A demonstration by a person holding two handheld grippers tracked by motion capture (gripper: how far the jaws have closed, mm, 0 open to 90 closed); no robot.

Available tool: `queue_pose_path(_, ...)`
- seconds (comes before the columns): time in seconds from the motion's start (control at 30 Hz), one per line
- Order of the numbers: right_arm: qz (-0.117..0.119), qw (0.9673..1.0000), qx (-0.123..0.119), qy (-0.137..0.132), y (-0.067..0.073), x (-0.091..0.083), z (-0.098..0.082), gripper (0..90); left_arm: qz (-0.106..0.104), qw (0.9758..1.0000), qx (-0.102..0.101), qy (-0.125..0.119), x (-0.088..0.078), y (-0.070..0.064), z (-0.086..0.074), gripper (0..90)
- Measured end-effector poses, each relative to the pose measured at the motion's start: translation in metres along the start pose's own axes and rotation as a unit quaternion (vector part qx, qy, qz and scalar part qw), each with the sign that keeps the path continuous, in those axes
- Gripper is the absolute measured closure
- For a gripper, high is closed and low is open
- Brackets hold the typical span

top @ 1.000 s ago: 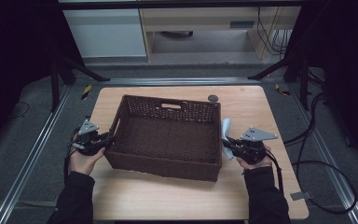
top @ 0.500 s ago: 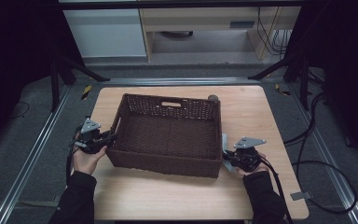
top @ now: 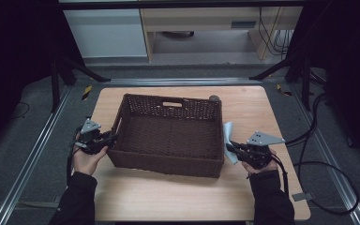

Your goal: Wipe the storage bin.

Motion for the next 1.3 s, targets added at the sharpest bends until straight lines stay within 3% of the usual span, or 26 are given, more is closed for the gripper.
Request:
queue_pose_path(0.33,0.014,0.9977,0.000,0.066,0.017,0.008,-0.031,82.4,0.006,1.0000,0.001,-0.002,0.001,-0.001,0.000,67.6)
queue_pose_path(0.5,0.030,0.9927,0.000,0.117,0.019,0.024,-0.049,82.4,0.002,1.0000,-0.004,-0.001,0.001,0.000,0.000,67.3)
queue_pose_path(0.57,0.031,0.9922,0.000,0.121,0.018,0.025,-0.049,82.4,0.002,1.0000,-0.004,-0.001,0.000,-0.001,0.000,67.4)
queue_pose_path(0.67,0.023,0.9960,-0.002,0.086,0.016,0.016,-0.037,82.4,0.003,1.0000,-0.002,-0.001,0.001,-0.001,0.000,68.4)
queue_pose_path(0.73,0.013,0.9990,-0.007,0.042,0.015,0.001,-0.021,82.4,0.008,1.0000,0.001,-0.002,0.001,-0.002,0.000,69.0)
queue_pose_path(0.83,0.003,0.9999,-0.013,-0.003,0.013,-0.013,-0.003,82.4,0.016,0.9999,0.000,-0.002,0.002,-0.004,0.001,69.2)
queue_pose_path(0.9,0.000,0.9997,-0.021,-0.009,0.013,-0.017,0.002,82.4,0.019,0.9998,0.000,-0.002,0.003,-0.005,0.002,69.2)
queue_pose_path(0.97,0.003,0.9997,-0.025,0.003,0.014,-0.014,-0.001,82.5,0.018,0.9998,-0.003,-0.003,0.005,-0.004,0.003,69.1)
queue_pose_path(1.07,0.011,0.9983,-0.029,0.049,0.014,-0.002,-0.015,82.5,0.013,0.9999,-0.007,-0.004,0.005,-0.003,0.003,68.7)
queue_pose_path(1.3,0.032,0.9937,-0.014,0.107,0.018,0.014,-0.044,82.5,0.017,0.9998,-0.001,-0.001,0.005,-0.004,0.004,68.8)
Point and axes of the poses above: each handheld gripper's, and its own axes: x roughly forward along the jaws, z roughly out of its top, y roughly to its left, the point moved 4 cm from there along x, roughly forward along the jaws, and after that the axes turned 15 degrees about -x, right-handed, at the moved point
